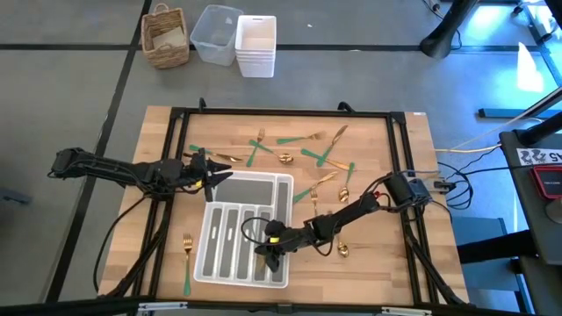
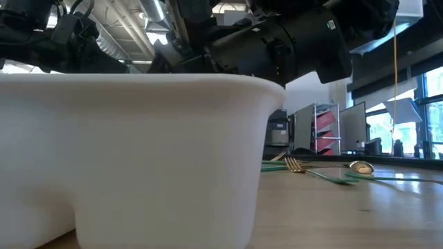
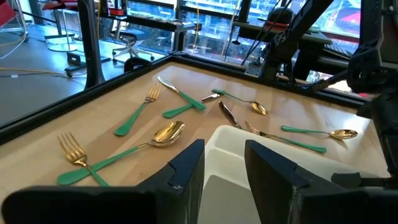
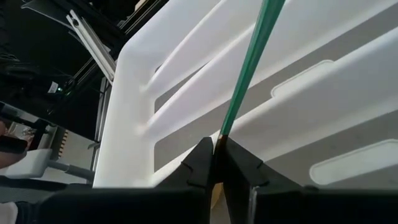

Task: Sort silverware
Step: Put the spoon in the silverware tray, then put the fork in the silverware tray

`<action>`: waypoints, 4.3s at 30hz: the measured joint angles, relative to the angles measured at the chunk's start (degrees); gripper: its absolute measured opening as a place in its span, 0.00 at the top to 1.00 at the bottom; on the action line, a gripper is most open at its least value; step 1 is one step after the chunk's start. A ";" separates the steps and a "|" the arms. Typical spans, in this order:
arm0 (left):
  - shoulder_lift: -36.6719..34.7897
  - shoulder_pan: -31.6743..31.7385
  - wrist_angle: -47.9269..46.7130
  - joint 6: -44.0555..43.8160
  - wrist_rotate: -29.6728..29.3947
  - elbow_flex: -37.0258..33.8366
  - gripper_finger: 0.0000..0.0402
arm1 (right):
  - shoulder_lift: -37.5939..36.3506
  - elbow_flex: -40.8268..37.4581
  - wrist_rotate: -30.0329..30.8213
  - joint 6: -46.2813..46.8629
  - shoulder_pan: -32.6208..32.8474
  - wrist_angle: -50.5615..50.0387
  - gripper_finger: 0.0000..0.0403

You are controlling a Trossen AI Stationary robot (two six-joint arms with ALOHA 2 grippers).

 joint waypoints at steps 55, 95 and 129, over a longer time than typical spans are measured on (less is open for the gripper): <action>-1.07 -3.94 -27.67 2.32 16.65 20.78 0.73 | -13.06 -0.22 -5.07 -19.17 -0.49 -10.97 0.78; 41.15 -38.01 -56.59 -96.16 39.14 35.56 0.73 | -35.32 -0.13 -2.51 -40.91 -7.87 -53.88 0.78; 60.90 -42.49 -49.43 -101.66 39.89 35.65 0.62 | -35.23 -0.13 -4.04 -46.99 -7.89 -60.79 0.78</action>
